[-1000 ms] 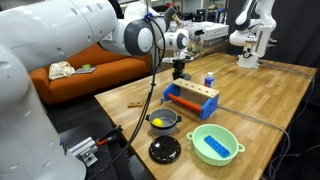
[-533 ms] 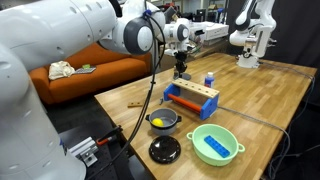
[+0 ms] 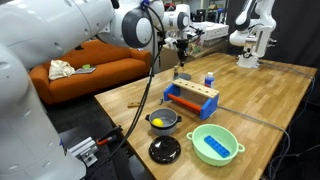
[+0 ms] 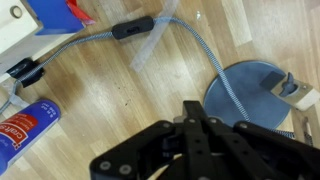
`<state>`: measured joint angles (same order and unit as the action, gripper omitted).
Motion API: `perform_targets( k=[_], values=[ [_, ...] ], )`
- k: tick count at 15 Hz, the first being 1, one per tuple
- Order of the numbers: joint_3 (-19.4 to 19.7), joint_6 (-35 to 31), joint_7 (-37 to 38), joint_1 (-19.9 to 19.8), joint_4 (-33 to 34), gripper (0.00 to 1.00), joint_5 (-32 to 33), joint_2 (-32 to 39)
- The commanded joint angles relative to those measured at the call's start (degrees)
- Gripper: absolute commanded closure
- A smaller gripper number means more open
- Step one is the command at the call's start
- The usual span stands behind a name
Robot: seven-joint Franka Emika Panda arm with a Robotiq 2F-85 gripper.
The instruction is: Turn off the lamp
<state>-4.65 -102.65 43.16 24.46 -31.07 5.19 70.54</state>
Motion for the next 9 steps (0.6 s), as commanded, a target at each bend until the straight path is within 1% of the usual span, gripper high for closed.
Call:
perform_targets(
  k=[1,4,5,6,7,9],
  values=[
    [0.2,-1.1,4.9,-0.8,-3.3,1.0,-0.6,-3.1],
    [0.0,-0.9,8.4,-1.4,-3.6,1.0,-0.7,-4.3],
    [-0.4,-0.2,8.7,-1.8,-3.8,0.87,-1.1,-4.7],
    [0.1,-0.2,7.4,-1.1,-0.1,0.73,0.0,-2.2],
    [0.1,-0.2,7.6,-1.1,-0.2,0.92,0.0,-2.3],
    [0.1,-0.2,7.6,-1.0,-0.2,0.78,0.0,-2.1]
  ],
)
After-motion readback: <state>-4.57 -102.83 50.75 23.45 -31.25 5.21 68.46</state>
